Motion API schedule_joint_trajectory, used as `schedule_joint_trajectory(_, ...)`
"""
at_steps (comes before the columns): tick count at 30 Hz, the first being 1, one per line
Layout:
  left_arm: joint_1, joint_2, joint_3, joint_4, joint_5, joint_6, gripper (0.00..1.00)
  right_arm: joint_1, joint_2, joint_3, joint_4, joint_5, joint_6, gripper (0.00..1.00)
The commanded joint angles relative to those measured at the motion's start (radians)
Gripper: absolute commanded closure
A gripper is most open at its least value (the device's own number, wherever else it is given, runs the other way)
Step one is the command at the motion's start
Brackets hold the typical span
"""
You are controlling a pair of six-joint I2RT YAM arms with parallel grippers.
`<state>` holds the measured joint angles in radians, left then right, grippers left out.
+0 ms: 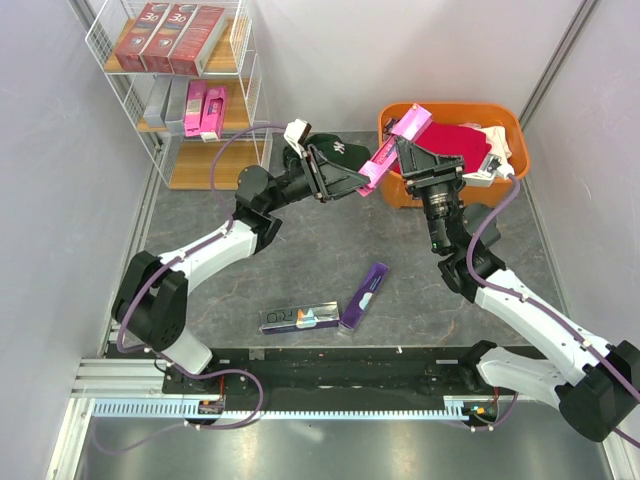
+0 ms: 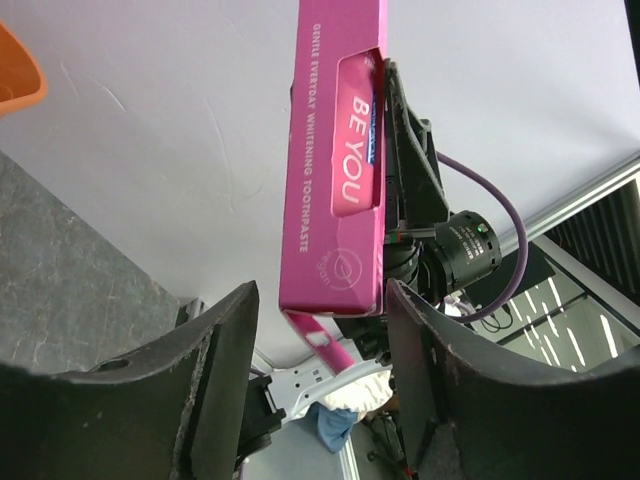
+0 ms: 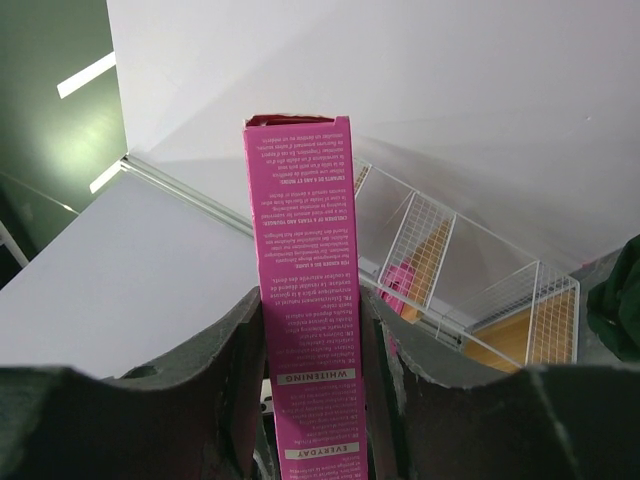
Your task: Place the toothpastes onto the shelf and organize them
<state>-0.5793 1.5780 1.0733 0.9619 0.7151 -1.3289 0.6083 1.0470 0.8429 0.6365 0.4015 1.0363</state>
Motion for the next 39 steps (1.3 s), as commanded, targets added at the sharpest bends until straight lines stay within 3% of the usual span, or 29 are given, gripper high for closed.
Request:
schedule_joint_trajectory(1,-0.016,0.019,0.056,0.067,0.003,-0.038,0.41,-0.002,-0.01,-0.007,0.068,0.003,0.031,0.53)
schedule_joint_trajectory(8,-0.024,0.02,0.057,0.069,0.007,-0.036,0.55,-0.01,-0.01,-0.011,0.065,0.002,0.048,0.52)
schedule_joint_trajectory(9,-0.024,0.019,0.053,0.067,0.007,-0.036,0.62,-0.01,-0.015,-0.011,0.062,0.003,0.047,0.5)
schedule_joint_trajectory(16,-0.013,-0.019,0.016,0.046,-0.026,-0.007,0.76,-0.012,-0.039,-0.013,0.006,0.048,0.05,0.14)
schedule_joint_trajectory(23,0.056,-0.081,-0.065,0.012,-0.042,0.014,0.81,-0.015,-0.05,-0.011,-0.029,0.063,0.033,0.03)
schedule_joint_trajectory(32,0.237,-0.236,-0.264,-0.011,-0.011,0.004,0.88,-0.025,-0.044,-0.008,-0.058,0.063,0.024,0.02)
schedule_joint_trajectory(39,0.498,-0.395,-0.409,-0.135,0.086,0.039,0.89,-0.035,-0.016,-0.001,-0.069,0.045,0.03,0.02)
